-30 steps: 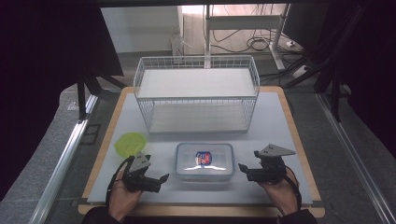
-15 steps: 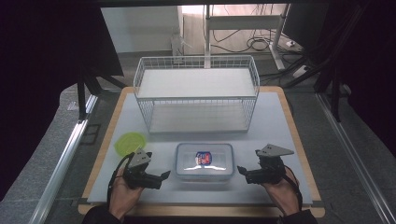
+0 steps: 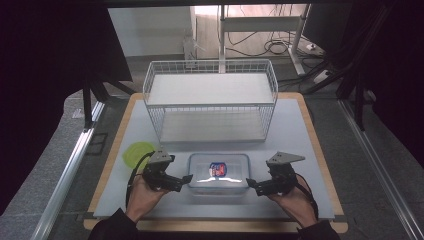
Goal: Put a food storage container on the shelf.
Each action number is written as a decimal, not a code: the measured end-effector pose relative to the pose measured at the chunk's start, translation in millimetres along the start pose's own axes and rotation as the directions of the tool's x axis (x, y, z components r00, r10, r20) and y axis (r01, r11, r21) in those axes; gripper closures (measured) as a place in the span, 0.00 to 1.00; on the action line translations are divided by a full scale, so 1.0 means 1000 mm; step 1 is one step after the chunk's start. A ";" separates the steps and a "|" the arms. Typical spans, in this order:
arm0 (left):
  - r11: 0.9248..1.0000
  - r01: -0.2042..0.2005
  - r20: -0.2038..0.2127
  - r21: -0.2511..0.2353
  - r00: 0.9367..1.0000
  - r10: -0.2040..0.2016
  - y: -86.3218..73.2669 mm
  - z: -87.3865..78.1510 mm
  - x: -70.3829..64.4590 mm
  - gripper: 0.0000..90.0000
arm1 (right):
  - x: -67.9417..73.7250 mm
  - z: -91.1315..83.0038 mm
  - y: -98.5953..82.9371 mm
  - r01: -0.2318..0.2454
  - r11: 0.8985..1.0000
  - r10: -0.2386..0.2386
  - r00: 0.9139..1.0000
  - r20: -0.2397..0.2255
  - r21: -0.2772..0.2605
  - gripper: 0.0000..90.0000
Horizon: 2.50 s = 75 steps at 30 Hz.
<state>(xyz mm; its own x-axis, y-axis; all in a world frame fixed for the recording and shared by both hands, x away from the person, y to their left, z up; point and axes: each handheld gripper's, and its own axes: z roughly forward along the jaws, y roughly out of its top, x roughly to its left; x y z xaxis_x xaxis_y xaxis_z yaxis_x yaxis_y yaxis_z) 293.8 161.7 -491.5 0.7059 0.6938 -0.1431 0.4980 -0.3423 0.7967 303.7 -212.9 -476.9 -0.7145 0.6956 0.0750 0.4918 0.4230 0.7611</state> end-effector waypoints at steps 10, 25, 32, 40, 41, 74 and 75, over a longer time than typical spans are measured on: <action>0.995 0.068 0.135 0.066 0.988 -0.077 0.003 0.029 0.006 0.00 | -0.006 0.022 0.006 -0.100 0.993 0.107 0.985 -0.139 0.058 0.03; 0.979 0.147 0.268 0.144 0.946 -0.181 -0.001 0.041 0.008 0.00 | -0.010 0.042 0.008 -0.218 0.964 0.253 0.930 -0.268 0.152 0.09; 0.992 0.054 0.212 0.117 0.974 -0.078 -0.001 0.021 -0.006 0.11 | -0.005 0.024 0.006 -0.192 0.972 0.221 0.941 -0.258 0.132 0.27; 0.990 0.128 0.262 0.053 0.955 -0.137 -0.014 0.006 -0.001 0.34 | -0.009 0.010 -0.001 -0.206 0.973 0.228 0.926 -0.300 0.102 0.44; 0.990 0.128 0.262 0.053 0.955 -0.137 -0.014 0.006 -0.001 0.38 | -0.010 0.009 -0.003 -0.215 0.972 0.235 0.920 -0.313 0.098 0.47; 0.975 0.206 0.253 -0.089 0.951 -0.177 0.005 -0.007 0.008 0.57 | -0.018 -0.002 0.008 -0.275 0.961 0.262 0.918 -0.297 -0.003 0.59; 0.975 0.204 0.254 -0.091 0.951 -0.175 0.006 -0.008 0.009 0.57 | -0.018 -0.003 0.009 -0.276 0.961 0.262 0.918 -0.297 -0.005 0.59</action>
<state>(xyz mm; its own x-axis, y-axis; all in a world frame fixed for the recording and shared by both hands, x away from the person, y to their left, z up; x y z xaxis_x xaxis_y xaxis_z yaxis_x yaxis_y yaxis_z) 298.9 170.8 -482.8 0.7123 0.5587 -0.4249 0.5834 -0.1346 0.8010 319.4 -222.8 -469.2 -0.6750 0.5768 0.4600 0.6673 0.2114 0.7142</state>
